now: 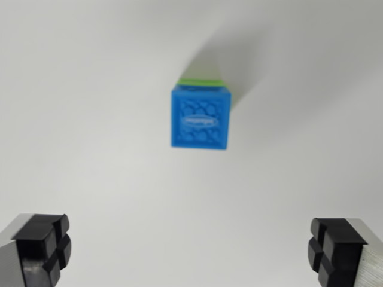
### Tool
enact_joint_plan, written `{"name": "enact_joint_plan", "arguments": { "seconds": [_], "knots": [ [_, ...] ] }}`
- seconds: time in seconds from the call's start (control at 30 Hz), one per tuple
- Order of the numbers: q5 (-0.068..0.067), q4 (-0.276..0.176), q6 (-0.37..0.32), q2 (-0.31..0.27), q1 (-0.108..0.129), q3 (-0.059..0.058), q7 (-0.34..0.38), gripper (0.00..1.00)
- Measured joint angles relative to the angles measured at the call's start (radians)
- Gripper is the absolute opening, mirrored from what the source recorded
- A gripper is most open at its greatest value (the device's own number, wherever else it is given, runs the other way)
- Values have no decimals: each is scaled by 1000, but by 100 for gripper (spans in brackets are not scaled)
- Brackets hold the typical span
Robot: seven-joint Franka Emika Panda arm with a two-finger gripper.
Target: Stack cube
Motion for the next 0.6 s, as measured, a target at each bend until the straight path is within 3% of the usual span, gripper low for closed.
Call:
{"name": "enact_joint_plan", "arguments": {
  "seconds": [0.6],
  "knots": [
    [-12, 89, -138, -50, 0, 0, 10, 100]
  ]
}}
